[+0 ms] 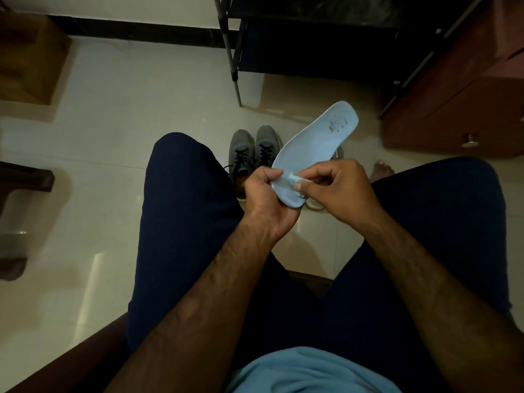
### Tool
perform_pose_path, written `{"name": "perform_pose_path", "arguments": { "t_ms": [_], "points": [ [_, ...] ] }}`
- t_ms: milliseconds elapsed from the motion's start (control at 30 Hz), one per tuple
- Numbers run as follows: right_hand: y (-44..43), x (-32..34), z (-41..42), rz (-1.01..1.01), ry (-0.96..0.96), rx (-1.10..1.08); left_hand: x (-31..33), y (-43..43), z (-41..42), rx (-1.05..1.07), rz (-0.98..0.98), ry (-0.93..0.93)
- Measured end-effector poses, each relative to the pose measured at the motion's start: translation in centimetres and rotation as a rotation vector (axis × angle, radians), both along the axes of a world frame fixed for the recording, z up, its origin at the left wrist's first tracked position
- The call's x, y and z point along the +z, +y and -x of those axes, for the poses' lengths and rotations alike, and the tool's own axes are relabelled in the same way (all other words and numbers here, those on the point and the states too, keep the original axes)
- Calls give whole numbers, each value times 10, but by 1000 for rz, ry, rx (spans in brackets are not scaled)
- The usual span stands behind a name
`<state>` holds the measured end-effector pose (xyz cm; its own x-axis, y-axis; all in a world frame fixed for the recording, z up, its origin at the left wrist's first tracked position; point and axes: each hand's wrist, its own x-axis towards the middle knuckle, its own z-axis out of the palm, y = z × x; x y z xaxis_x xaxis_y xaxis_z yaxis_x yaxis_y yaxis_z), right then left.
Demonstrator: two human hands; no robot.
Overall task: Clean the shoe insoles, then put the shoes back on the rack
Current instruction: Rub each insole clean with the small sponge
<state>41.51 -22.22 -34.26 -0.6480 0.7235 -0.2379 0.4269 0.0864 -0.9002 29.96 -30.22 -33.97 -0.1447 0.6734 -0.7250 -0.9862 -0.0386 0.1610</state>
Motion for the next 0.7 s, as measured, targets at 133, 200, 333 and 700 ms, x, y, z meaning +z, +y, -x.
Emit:
{"name": "perform_pose_path", "arguments": {
  "t_ms": [133, 200, 333, 700],
  "points": [
    [-4, 5, -3, 113, 22, 149, 1, -2, -1, -14, 0, 16],
    [-1, 2, -2, 96, 28, 81, 1, -1, -1, -9, 13, 26],
    [-2, 1, 2, -1, -16, 79, 2, -2, -1, 3, 9, 16],
    [-2, -1, 0, 45, -9, 145, 1, -1, 0, 0, 22, 5]
  ]
}}
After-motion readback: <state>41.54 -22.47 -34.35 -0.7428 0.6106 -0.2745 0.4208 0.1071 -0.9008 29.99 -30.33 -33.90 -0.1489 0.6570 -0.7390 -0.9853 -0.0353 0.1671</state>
